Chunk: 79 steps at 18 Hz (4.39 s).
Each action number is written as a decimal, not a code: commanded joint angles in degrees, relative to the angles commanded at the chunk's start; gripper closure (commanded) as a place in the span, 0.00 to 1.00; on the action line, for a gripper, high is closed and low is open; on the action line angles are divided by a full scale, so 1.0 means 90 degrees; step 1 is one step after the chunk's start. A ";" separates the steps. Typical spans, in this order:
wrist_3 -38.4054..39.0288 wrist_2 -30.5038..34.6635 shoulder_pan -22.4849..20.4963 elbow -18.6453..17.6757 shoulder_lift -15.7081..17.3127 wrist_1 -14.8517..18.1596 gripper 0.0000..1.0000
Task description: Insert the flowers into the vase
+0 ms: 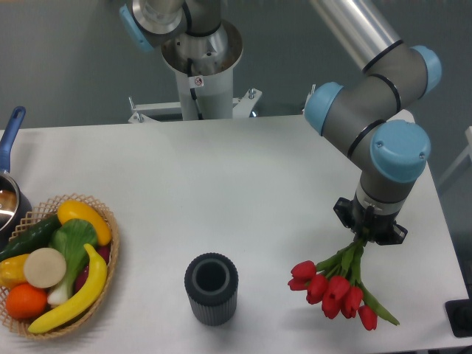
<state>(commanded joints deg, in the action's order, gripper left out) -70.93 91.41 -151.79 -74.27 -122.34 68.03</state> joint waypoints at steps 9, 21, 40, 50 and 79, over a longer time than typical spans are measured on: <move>0.0185 -0.0817 0.0176 0.0613 -0.0087 -0.0059 1.00; 0.1103 -0.6413 -0.0068 0.1182 -0.0078 -0.0156 1.00; 0.2041 -0.8906 0.0273 -0.0224 0.0254 -0.2461 0.96; 0.1300 -0.8887 0.0381 -0.0693 0.0225 -0.2500 0.93; -0.0537 -0.8770 0.0303 -0.2265 0.0157 -0.2558 0.80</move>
<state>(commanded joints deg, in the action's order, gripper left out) -75.76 12.48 -149.06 -94.66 -120.93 45.00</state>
